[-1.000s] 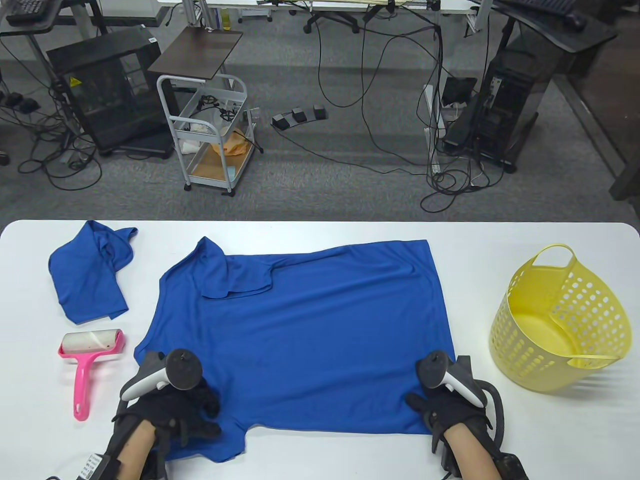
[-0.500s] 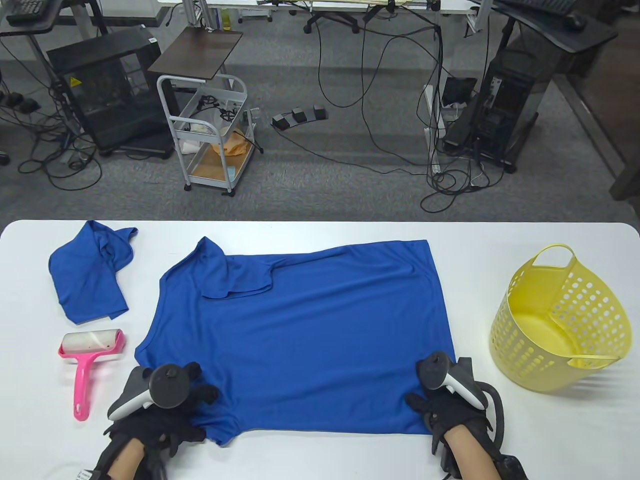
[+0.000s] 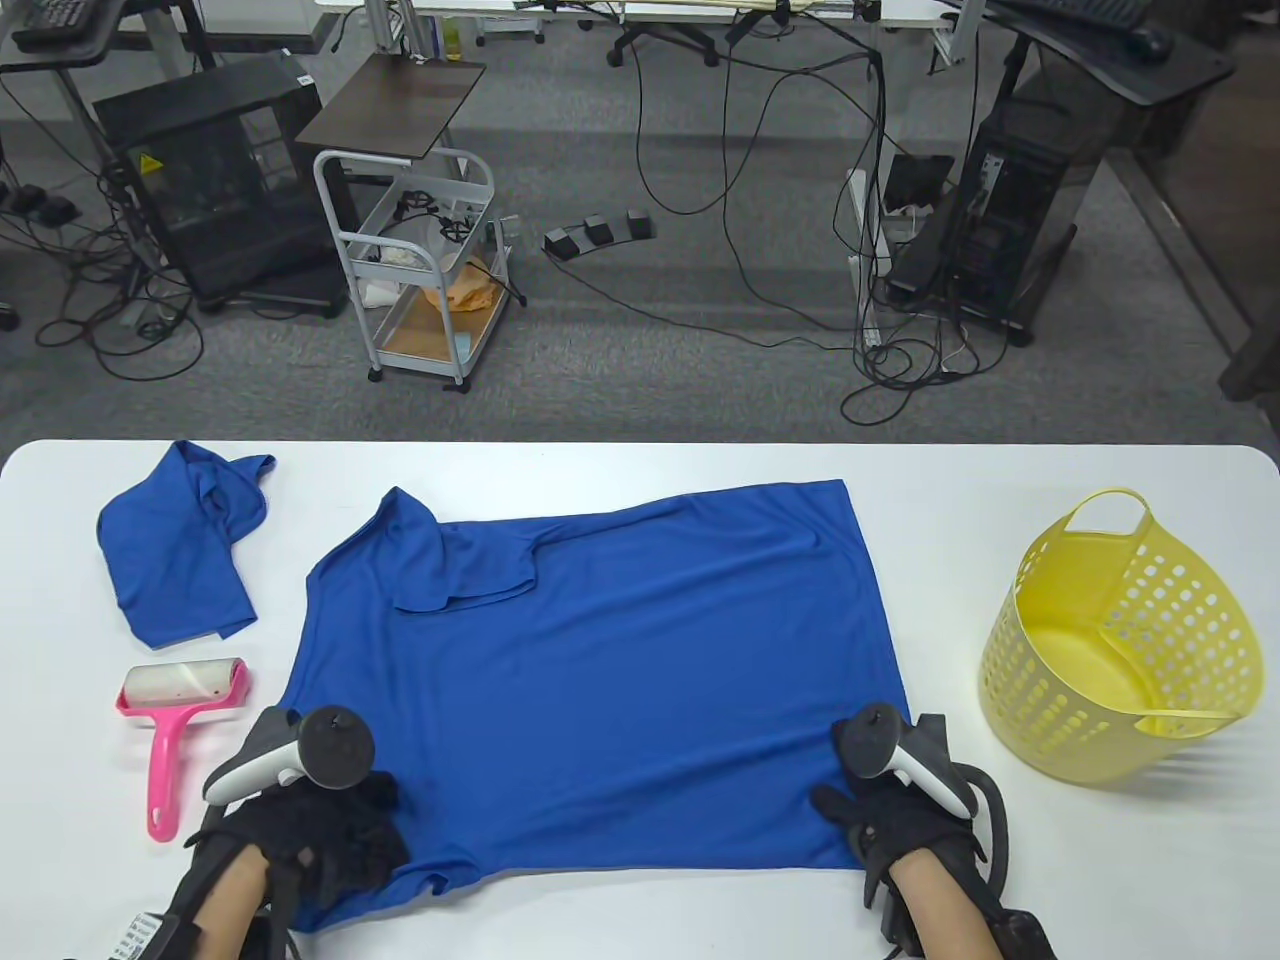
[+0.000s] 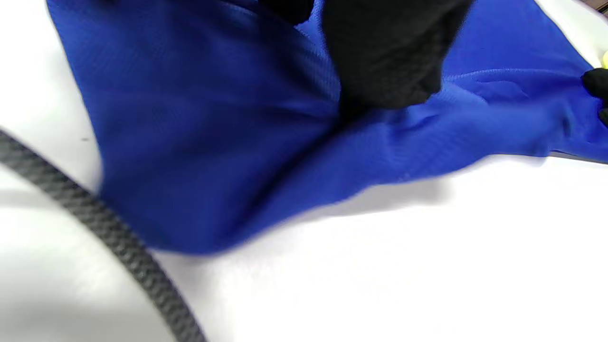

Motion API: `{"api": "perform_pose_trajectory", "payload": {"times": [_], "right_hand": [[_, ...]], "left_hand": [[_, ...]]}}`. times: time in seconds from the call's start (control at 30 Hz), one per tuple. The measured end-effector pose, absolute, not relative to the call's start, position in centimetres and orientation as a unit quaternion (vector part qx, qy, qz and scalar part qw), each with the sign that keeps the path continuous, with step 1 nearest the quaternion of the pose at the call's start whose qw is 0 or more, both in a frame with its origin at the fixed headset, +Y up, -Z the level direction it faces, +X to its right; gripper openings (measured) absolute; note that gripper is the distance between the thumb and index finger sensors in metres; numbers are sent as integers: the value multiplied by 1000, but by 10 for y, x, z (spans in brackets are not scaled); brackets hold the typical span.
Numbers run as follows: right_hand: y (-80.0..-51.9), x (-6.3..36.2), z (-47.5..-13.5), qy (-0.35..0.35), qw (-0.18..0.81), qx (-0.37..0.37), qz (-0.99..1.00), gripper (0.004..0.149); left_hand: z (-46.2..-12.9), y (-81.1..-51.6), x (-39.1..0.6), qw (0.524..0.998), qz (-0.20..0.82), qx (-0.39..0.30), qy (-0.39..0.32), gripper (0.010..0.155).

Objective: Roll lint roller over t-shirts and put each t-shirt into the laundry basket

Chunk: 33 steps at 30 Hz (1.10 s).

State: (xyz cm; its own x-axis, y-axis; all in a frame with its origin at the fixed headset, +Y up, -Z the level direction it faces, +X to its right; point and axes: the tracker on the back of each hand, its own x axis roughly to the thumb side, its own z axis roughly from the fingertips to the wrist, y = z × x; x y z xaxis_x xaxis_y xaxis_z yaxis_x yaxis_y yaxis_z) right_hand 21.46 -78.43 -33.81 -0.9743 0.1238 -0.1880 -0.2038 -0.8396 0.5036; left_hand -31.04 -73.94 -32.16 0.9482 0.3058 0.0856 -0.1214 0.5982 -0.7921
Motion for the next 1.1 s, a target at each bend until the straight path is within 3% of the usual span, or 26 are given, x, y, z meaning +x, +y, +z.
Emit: {"api": "perform_pose_trajectory", "payload": {"times": [0.13, 0.3, 0.43, 0.6, 0.67, 0.8, 0.93, 1.0, 1.1], "right_hand": [[-785, 215, -338, 269, 86, -73, 956, 70], [-785, 215, -338, 269, 88, -73, 956, 70], [-785, 215, -338, 267, 89, -71, 957, 70], [-785, 214, -338, 268, 90, -70, 957, 70], [-786, 215, -338, 269, 91, -69, 956, 70], [-786, 215, -338, 268, 94, -69, 956, 70], [-786, 215, -338, 271, 96, -68, 955, 70], [-786, 214, -338, 271, 97, -68, 955, 70], [-787, 214, -339, 269, 100, -69, 955, 69]], "left_hand": [[-324, -739, -309, 891, 107, -435, -73, 51], [-338, -727, -294, 934, 28, -351, -53, 48], [-372, -699, -277, 969, -9, -243, -55, 64], [-447, -688, -266, 993, -21, -116, 3, 67], [-477, -697, -265, 993, -26, -114, 33, 67], [-526, -723, -259, 981, 10, -178, 70, 72], [-551, -748, -257, 964, -23, -251, 80, 77], [-556, -748, -258, 967, -37, -242, 70, 73], [-563, -746, -260, 976, -24, -204, 70, 47]]}}
